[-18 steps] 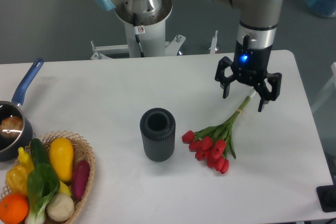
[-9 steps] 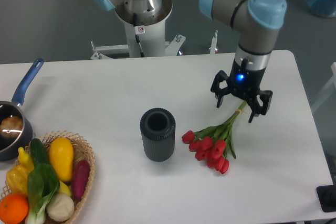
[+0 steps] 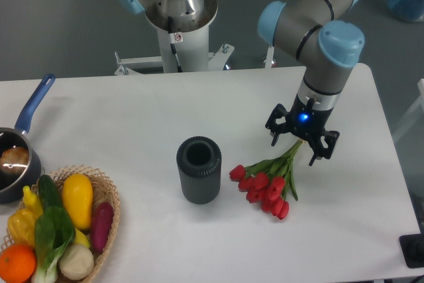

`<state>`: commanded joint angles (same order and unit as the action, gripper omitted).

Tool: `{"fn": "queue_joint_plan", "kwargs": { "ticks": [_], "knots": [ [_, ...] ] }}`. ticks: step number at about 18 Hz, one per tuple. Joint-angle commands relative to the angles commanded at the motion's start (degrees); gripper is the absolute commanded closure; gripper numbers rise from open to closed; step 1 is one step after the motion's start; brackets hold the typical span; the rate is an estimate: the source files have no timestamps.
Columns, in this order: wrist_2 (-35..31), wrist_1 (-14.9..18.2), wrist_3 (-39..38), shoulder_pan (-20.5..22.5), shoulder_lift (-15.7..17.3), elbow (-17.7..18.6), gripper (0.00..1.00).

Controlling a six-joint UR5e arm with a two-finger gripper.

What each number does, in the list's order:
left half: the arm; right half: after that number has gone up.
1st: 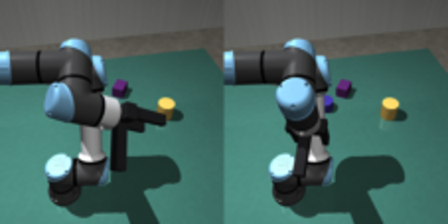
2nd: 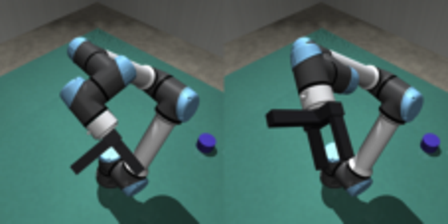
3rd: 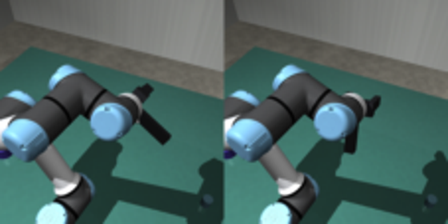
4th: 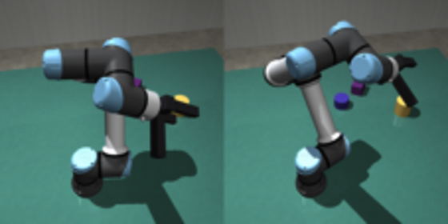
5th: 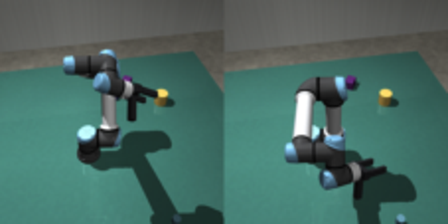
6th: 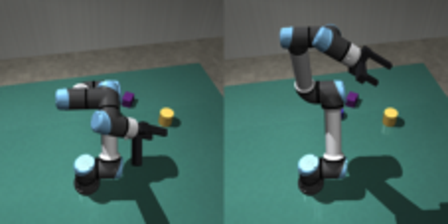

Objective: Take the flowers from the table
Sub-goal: 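Lower the open gripper toward the tulip stems near the blooms, then close the gripper around the green tulip stems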

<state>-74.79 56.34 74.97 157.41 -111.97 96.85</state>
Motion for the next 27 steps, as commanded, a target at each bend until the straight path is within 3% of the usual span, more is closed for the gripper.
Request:
{"fn": "queue_joint_plan", "kwargs": {
  "ticks": [14,27],
  "knots": [
    [0.0,-0.4,0.4,-0.3,-4.8,0.1,0.00],
    [-0.2,-0.2,0.4,-1.0,-6.6,0.6,0.00]
  ]
}}
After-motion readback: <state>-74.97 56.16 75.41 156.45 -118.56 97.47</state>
